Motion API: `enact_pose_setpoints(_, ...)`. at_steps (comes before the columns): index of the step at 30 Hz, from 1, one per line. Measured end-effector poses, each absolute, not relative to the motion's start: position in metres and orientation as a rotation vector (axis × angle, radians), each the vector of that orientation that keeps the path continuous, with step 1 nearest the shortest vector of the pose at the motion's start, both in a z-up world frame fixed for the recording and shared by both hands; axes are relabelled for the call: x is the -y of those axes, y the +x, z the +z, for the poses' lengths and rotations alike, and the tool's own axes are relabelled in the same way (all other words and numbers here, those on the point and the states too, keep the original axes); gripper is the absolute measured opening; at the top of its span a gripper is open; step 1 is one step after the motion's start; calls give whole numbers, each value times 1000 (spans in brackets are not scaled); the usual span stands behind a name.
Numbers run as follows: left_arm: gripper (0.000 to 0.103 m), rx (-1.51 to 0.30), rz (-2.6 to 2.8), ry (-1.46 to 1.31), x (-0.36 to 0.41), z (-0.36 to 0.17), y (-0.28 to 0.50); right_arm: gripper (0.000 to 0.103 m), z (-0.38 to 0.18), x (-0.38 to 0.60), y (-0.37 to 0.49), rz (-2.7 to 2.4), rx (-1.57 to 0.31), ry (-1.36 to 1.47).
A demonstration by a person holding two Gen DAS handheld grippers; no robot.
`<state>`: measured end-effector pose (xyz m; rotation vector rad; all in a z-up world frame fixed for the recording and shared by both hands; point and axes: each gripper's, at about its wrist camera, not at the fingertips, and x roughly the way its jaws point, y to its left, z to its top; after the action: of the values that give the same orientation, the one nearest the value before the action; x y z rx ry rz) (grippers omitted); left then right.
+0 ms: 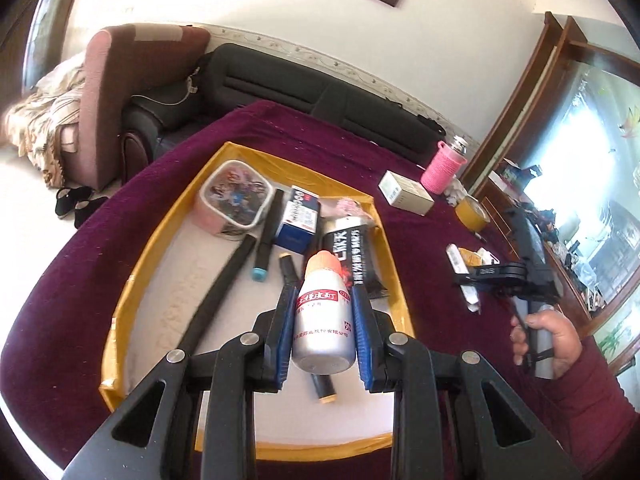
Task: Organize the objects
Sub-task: 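Carry the bottle toward the tray with the left gripper while the right gripper grasps the white-and-blue ointment box, then lower the bottle into the tray with the left gripper while the right gripper releases the ointment box there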
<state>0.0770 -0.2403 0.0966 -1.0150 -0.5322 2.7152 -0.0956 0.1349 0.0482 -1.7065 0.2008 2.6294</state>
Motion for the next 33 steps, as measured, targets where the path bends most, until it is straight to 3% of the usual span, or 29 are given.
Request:
enact_pose_setpoints(9,23,485,2818,-1056,262,99,85,24,75,-166,-38,2758,-631,-1736)
enact_pose_setpoints(12,23,443,2874,-1086,271,101,82,25,95,-148,-19,2862,-694,-1731)
enact_pose_setpoints(23,23,190,2916,-1293,276,79,21,25,100,-18,10,3059,-731,-2068)
enact_pose_setpoints(29,23,180,2892,-1340,281,60,6,25,73,53,7,2994,-723,-2301)
enact_pose_setpoints(33,23,300,2865,-1303,288,65,11,26,58,87,3,2953,-641,-2363)
